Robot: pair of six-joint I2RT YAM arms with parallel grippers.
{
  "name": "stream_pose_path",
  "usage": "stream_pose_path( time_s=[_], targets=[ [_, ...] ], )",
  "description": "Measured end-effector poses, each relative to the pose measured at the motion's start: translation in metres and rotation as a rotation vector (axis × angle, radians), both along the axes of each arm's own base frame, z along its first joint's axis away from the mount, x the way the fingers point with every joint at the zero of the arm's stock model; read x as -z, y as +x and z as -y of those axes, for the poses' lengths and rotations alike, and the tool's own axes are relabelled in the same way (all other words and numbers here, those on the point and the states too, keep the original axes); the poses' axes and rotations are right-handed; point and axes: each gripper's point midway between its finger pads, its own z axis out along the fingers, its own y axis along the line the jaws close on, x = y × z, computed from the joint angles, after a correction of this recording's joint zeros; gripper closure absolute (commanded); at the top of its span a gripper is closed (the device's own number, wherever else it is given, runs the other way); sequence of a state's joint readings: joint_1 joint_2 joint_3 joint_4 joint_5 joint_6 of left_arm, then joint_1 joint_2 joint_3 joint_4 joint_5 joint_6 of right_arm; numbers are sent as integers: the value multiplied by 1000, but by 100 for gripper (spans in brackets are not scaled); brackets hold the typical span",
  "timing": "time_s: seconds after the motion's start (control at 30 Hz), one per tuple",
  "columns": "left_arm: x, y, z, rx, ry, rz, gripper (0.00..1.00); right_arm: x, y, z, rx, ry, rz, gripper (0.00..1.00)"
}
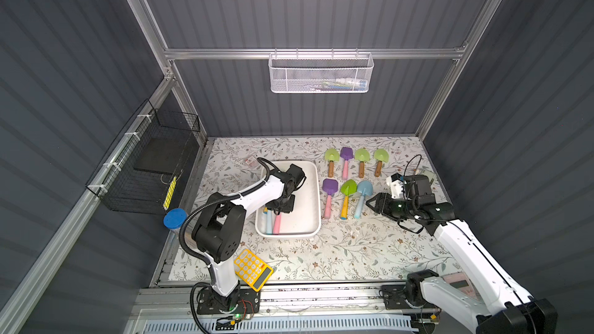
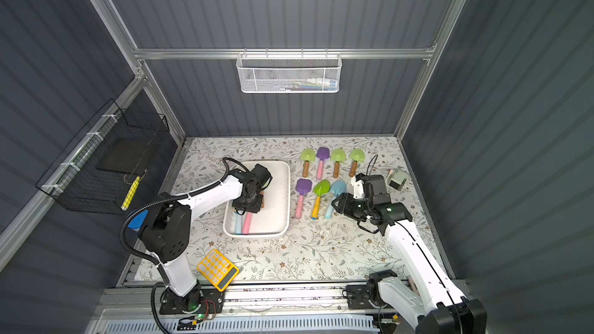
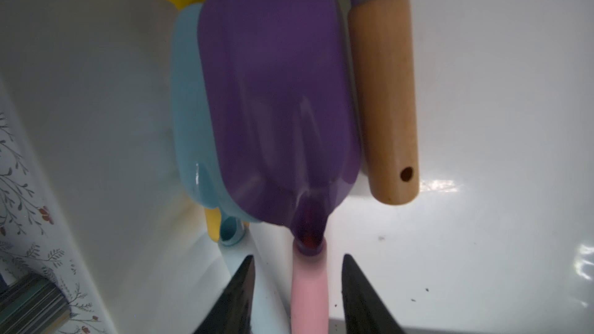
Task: Take the shovel out of the storage box
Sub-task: Pick up the shovel from the storage box.
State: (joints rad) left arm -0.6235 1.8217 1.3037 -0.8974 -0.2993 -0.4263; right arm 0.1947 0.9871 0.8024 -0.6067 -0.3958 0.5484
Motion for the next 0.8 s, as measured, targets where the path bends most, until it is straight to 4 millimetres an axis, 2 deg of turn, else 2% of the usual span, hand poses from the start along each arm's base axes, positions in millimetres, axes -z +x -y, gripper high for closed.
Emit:
stream_pose_path(
  time_s=[0.3, 0.5, 0.7, 0.8],
  targets=[
    [10, -1, 2, 2, 4, -7, 63, 3, -3, 0, -1, 1, -5, 47],
    [29, -1, 2, 2, 30, -42, 68, -2, -5, 0, -2, 5, 13, 47],
    [32, 1, 3, 2, 26, -36, 89, -2, -6, 1, -2, 6, 13, 48],
    [31, 1, 4, -1, 24, -36, 93, -2, -6, 1, -3, 6, 13, 48]
  ],
)
